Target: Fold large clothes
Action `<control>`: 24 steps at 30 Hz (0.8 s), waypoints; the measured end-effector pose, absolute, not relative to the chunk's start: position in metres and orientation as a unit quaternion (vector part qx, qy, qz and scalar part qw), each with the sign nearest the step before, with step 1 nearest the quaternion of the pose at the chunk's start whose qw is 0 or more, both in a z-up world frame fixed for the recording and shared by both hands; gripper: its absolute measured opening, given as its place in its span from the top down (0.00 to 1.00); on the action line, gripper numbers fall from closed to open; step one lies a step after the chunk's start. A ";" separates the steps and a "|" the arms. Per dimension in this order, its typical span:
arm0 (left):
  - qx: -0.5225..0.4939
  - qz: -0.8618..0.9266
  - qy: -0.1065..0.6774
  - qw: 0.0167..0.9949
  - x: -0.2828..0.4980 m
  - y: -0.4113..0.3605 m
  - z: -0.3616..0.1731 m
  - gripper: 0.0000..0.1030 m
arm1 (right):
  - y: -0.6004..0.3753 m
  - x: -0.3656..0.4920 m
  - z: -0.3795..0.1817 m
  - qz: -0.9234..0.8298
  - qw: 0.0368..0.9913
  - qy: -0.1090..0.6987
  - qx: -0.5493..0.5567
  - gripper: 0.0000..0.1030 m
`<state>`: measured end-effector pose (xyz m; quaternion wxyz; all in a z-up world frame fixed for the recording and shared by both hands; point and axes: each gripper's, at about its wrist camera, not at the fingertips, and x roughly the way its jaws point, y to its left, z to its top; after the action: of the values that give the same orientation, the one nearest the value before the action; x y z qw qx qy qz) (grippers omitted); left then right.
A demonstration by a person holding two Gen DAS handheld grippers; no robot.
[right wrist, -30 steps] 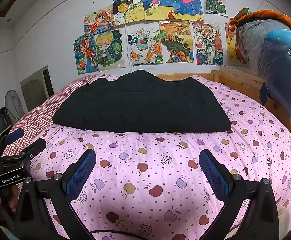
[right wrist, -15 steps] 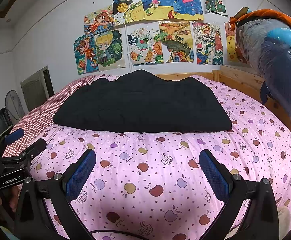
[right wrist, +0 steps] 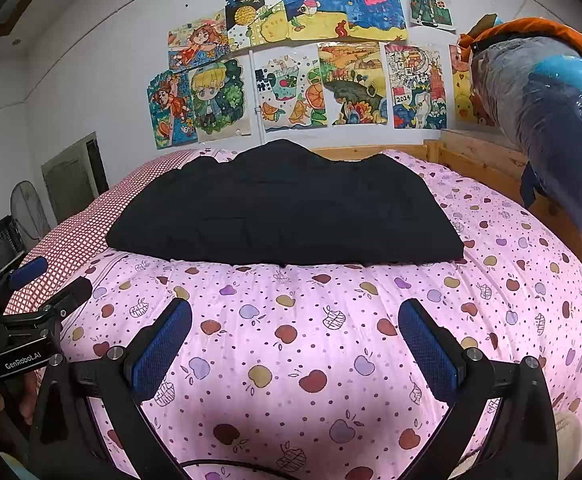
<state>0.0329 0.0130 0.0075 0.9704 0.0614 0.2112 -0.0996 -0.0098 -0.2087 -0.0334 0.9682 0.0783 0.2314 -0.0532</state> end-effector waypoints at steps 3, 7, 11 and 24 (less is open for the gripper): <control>0.061 -0.100 0.211 0.970 0.033 0.013 0.008 0.00 | -0.208 -0.010 -0.033 -0.053 0.968 0.231 0.078 0.01; 0.060 -0.101 0.210 0.971 0.033 0.013 0.008 0.00 | -0.208 -0.010 -0.033 -0.053 0.968 0.231 0.079 0.01; 0.061 -0.101 0.210 0.971 0.033 0.014 0.008 0.00 | -0.208 -0.010 -0.033 -0.053 0.968 0.232 0.078 0.01; 0.060 -0.101 0.210 0.971 0.032 0.015 0.008 0.00 | -0.205 -0.011 -0.034 -0.049 0.969 0.231 0.073 0.01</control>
<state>0.0323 0.0149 0.0084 0.9706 0.0598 0.2102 -0.1012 -0.0111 -0.2049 -0.0342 0.9689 0.0732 0.2313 -0.0491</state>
